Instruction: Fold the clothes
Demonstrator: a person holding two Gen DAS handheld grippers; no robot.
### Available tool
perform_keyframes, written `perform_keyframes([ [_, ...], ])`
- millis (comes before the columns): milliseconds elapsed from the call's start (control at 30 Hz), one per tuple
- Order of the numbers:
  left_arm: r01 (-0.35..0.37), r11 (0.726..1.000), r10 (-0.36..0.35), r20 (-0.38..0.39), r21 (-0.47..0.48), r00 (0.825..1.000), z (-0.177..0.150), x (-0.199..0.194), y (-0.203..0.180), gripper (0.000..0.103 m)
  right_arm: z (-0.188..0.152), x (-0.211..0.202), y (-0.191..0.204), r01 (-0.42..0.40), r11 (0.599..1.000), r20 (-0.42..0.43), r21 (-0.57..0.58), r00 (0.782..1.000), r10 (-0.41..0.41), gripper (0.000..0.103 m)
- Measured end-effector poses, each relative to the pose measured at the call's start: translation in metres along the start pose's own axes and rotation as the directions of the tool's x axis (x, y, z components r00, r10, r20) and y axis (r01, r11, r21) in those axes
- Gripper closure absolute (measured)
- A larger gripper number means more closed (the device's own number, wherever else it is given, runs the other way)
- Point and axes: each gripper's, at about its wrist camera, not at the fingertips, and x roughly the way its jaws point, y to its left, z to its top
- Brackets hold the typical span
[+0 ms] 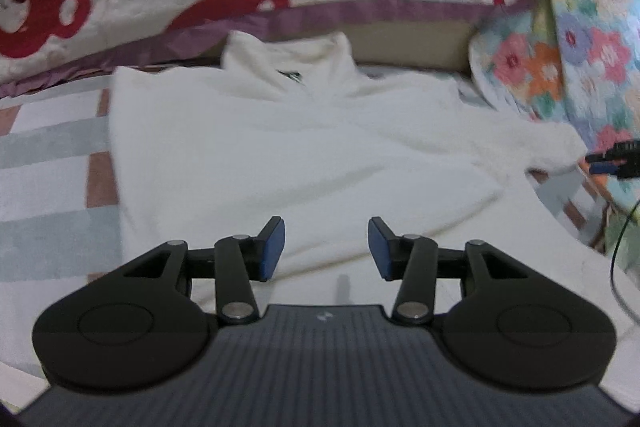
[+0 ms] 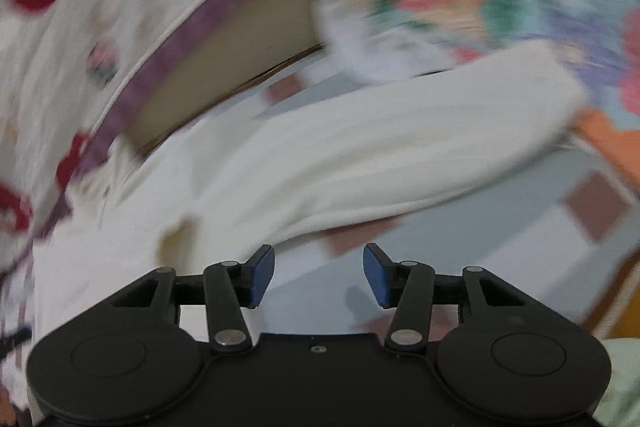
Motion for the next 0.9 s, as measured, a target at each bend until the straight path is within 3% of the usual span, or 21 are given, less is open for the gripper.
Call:
perform_keyframes([
  [67, -0.003, 0.999, 0.006, -0.057, 0.045, 0.998, 0.011, 0.008, -0.024, 0.058, 0.0, -0.006, -0.034, 0.018, 0.998, 0.01, 0.067, 1.0, -0.019, 0.048],
  [167, 0.047, 0.984, -0.025, -0.13, 0.171, 0.991, 0.034, 0.02, -0.083, 0.057, -0.001, -0.005, -0.073, 0.026, 0.986, 0.008, 0.163, 1.0, -0.027, 0.048],
  [300, 0.113, 0.924, -0.048, -0.183, 0.366, 0.982, 0.07, 0.044, -0.169, 0.048, 0.004, 0.003, -0.105, -0.035, 0.958, 0.04, 0.283, 0.999, 0.024, 0.048],
  [367, 0.14, 0.903, -0.065, -0.191, 0.407, 0.979, 0.083, 0.061, -0.207, 0.048, 0.009, 0.004, -0.112, -0.04, 0.952, 0.061, 0.302, 0.998, 0.023, 0.048],
  [467, 0.152, 0.893, -0.085, -0.172, 0.423, 0.981, 0.094, 0.094, -0.251, 0.048, 0.022, 0.003, -0.127, -0.037, 0.931, 0.109, 0.364, 0.994, -0.004, 0.047],
  [600, 0.159, 0.874, -0.1, -0.151, 0.459, 0.983, 0.087, 0.15, -0.292, 0.048, 0.039, 0.005, -0.153, -0.057, 0.885, 0.158, 0.462, 0.987, -0.019, 0.046],
  [767, 0.135, 0.858, -0.037, -0.202, 0.495, 0.979, 0.061, 0.223, -0.327, 0.048, 0.056, 0.017, -0.165, -0.006, 0.895, 0.132, 0.446, 0.989, -0.059, 0.046],
  [900, 0.099, 0.847, 0.015, -0.209, 0.522, 0.978, 0.048, 0.251, -0.337, 0.048, 0.067, 0.031, -0.175, 0.008, 0.904, 0.125, 0.426, 0.99, -0.068, 0.046],
])
